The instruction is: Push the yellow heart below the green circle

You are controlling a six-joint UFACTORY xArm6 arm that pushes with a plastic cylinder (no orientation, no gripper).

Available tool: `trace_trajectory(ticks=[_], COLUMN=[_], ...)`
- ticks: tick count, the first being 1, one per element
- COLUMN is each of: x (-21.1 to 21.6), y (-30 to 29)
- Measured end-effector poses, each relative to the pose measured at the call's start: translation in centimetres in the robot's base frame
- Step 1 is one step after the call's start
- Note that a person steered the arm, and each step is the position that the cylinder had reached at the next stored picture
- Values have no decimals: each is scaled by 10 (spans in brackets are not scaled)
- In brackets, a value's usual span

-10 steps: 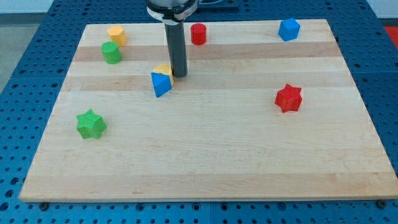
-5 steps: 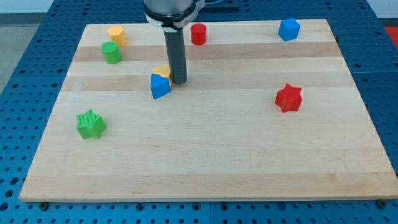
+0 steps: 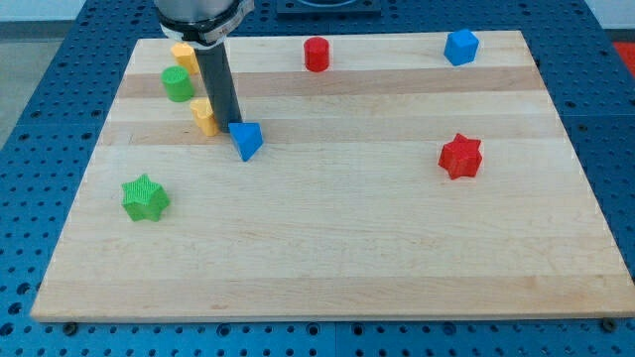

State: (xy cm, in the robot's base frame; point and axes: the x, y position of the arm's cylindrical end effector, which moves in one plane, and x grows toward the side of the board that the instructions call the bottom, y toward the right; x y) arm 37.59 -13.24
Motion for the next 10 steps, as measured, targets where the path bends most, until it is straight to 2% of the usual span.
trace_trajectory(ticks=[1, 3, 6, 10], x=[-3, -35, -32, -23], y=[18, 18, -30, -24])
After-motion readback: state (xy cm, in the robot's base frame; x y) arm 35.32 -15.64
